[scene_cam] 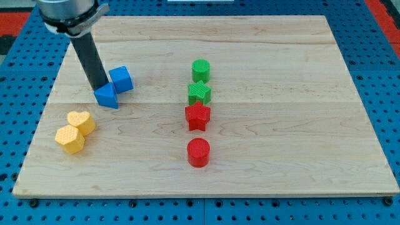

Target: Move the blue cube towards the top center of the board

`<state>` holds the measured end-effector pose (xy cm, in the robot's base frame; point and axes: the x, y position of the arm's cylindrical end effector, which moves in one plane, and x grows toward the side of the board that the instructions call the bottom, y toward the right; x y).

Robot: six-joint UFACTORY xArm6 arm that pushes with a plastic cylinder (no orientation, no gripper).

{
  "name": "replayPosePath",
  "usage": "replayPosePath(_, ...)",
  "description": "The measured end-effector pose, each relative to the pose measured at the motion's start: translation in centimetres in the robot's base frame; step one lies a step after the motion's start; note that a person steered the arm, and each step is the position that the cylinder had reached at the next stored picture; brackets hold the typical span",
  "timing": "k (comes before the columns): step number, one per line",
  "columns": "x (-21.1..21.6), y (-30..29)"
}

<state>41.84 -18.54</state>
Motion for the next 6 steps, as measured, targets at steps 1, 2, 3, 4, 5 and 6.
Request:
replayPosePath(1, -0.9, 1.7)
replayPosePath(2, -4.7, 2.5)
replayPosePath(3, -6.4, 7.3)
replayPosePath(4, -8.5, 10.9)
replayPosePath(5, -10.9, 11.5)
replayPosePath(6, -12.9, 7.1)
